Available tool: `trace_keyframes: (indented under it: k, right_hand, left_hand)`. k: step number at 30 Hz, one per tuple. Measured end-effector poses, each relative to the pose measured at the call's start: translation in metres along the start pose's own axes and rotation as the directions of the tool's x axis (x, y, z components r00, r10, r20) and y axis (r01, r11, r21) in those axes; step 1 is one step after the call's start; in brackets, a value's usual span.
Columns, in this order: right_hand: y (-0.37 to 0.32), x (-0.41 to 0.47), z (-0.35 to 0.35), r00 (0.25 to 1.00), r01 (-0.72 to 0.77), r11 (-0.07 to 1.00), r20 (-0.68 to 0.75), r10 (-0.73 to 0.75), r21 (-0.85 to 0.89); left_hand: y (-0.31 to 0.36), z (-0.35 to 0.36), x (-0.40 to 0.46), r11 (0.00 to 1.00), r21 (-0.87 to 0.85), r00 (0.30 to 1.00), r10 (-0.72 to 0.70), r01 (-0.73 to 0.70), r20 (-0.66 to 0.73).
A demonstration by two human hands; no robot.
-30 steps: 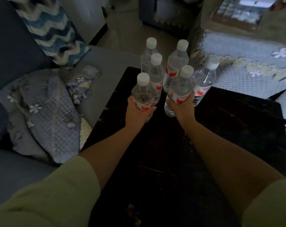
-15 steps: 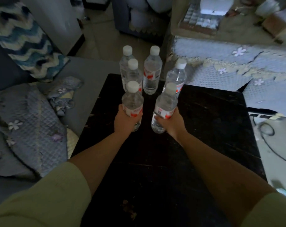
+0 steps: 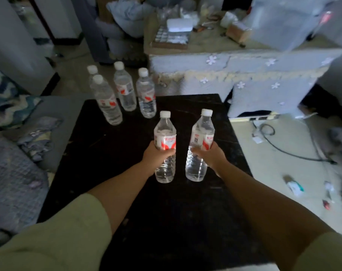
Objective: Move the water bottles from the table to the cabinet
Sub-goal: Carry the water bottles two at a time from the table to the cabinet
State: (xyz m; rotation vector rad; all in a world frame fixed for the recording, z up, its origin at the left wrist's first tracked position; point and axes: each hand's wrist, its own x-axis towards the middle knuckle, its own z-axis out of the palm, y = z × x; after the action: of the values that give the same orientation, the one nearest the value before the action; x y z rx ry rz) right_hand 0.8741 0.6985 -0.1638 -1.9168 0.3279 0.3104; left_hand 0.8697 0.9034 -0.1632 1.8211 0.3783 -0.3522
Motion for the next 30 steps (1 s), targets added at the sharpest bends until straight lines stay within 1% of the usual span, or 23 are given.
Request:
trace_keyframes:
  k: [5, 8, 12, 15, 18, 20, 22, 23, 25, 27, 30]
  right_hand:
    - [0.049, -0.064, -0.081, 0.989, -0.019, 1.0, -0.148, 0.019, 0.002]
    - [0.074, -0.105, -0.132, 0.97, -0.049, 0.999, -0.239, 0.053, 0.022]
    - [0.104, -0.162, -0.196, 0.928, -0.055, 0.996, -0.365, 0.079, 0.076]
    - [0.123, -0.201, -0.234, 0.884, -0.073, 0.992, -0.453, 0.113, 0.105]
    - [0.143, -0.236, -0.261, 0.795, -0.135, 0.976, -0.569, 0.211, 0.174]
    - [0.156, -0.255, -0.271, 0.735, -0.151, 0.968, -0.632, 0.244, 0.198]
    - [0.168, -0.274, -0.276, 0.669, -0.177, 0.953, -0.68, 0.3, 0.246]
    - [0.175, -0.286, -0.279, 0.623, -0.193, 0.941, -0.706, 0.336, 0.277]
    - [0.187, -0.31, -0.284, 0.543, -0.209, 0.912, -0.734, 0.408, 0.352]
    - [0.198, -0.332, -0.29, 0.478, -0.224, 0.889, -0.75, 0.457, 0.398]
    - [0.214, -0.364, -0.29, 0.37, -0.205, 0.849, -0.764, 0.528, 0.487]
  left_hand:
    - [0.026, 0.095, -0.046, 0.999, 0.007, 0.988, 0.043, -0.045, 0.148]
    - [0.043, 0.15, -0.076, 0.996, 0.03, 0.965, 0.069, -0.08, 0.253]
    - [0.062, 0.217, -0.111, 0.982, 0.069, 0.903, 0.135, -0.178, 0.409]
    - [0.069, 0.265, -0.129, 0.97, 0.082, 0.844, 0.156, -0.23, 0.513]
    - [0.076, 0.31, -0.148, 0.947, 0.148, 0.787, 0.144, -0.286, 0.599]
    - [0.077, 0.334, -0.158, 0.941, 0.166, 0.757, 0.123, -0.295, 0.642]
    - [0.077, 0.358, -0.169, 0.922, 0.194, 0.72, 0.119, -0.336, 0.683]
    - [0.078, 0.371, -0.175, 0.906, 0.212, 0.696, 0.115, -0.366, 0.708]
    - [0.081, 0.394, -0.19, 0.879, 0.223, 0.642, 0.115, -0.421, 0.758]
    - [0.083, 0.415, -0.204, 0.855, 0.229, 0.592, 0.108, -0.465, 0.799]
    - [0.079, 0.445, -0.226, 0.812, 0.236, 0.51, 0.087, -0.534, 0.856]
